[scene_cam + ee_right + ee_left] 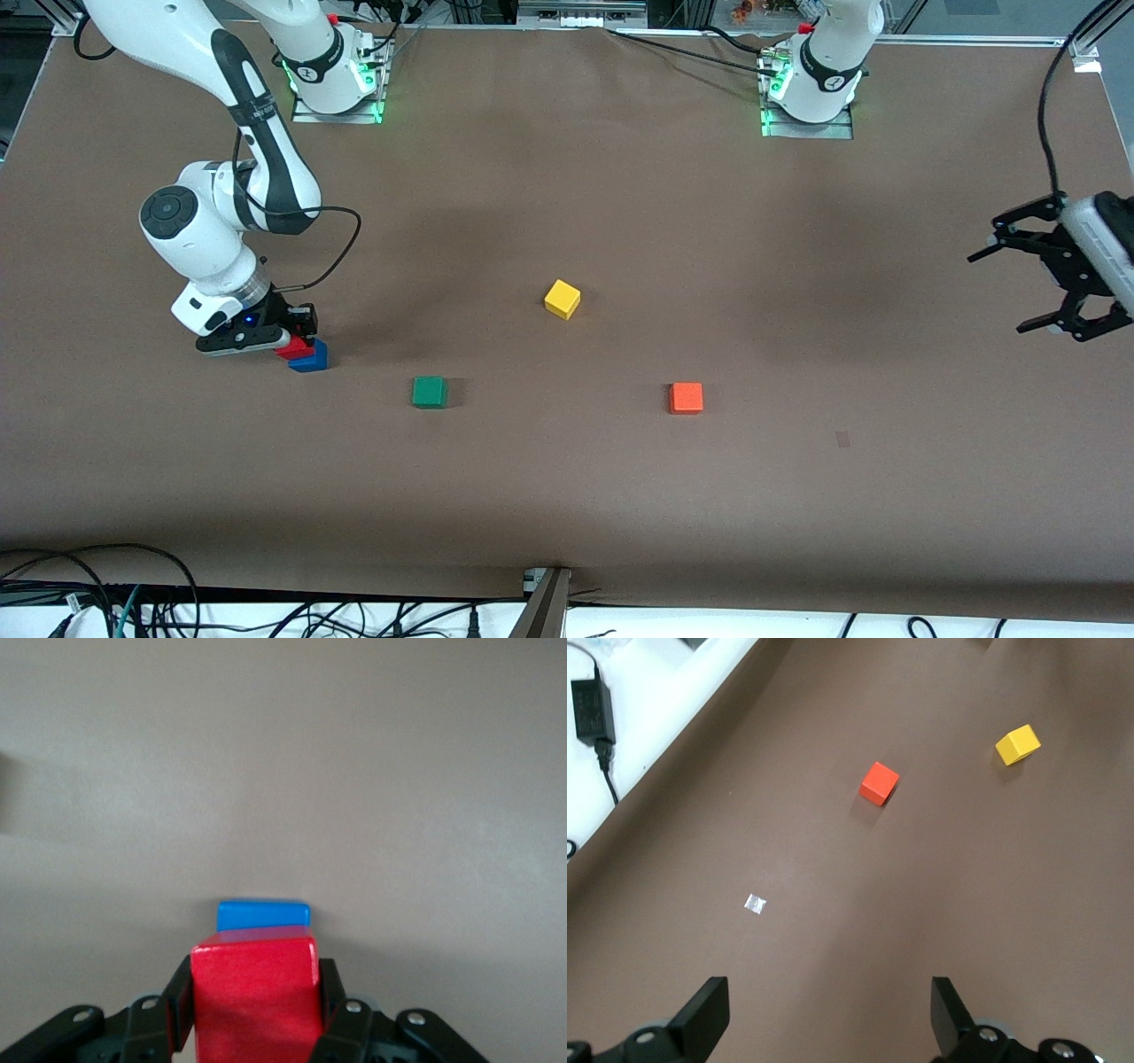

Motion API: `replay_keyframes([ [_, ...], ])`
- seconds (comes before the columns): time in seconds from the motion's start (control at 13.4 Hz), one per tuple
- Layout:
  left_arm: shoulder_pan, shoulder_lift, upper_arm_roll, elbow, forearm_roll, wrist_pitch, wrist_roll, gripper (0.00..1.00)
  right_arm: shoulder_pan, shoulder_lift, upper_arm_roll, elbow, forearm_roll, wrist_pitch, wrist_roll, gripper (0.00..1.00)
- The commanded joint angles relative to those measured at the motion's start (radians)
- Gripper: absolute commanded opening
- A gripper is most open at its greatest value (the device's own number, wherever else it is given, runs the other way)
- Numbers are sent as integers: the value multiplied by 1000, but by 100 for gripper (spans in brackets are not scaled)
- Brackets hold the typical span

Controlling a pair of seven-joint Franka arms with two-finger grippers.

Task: Pass red block to right arm, stack on blue

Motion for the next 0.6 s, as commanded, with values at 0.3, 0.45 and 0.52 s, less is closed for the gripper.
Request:
replay_keyframes([
  [0.3, -197, -28, 4, -9, 161, -24, -488, 100, 6, -17, -6, 6, -14, 4, -7, 100],
  [0.45, -270, -26, 1, -12, 243, -26, -613, 100, 6, -38, -7, 11, -14, -29, -7, 100],
  [0.52, -301, -23, 1, -15, 277, -26, -673, 100, 6, -49, -9, 37, -14, -93, -7, 100],
])
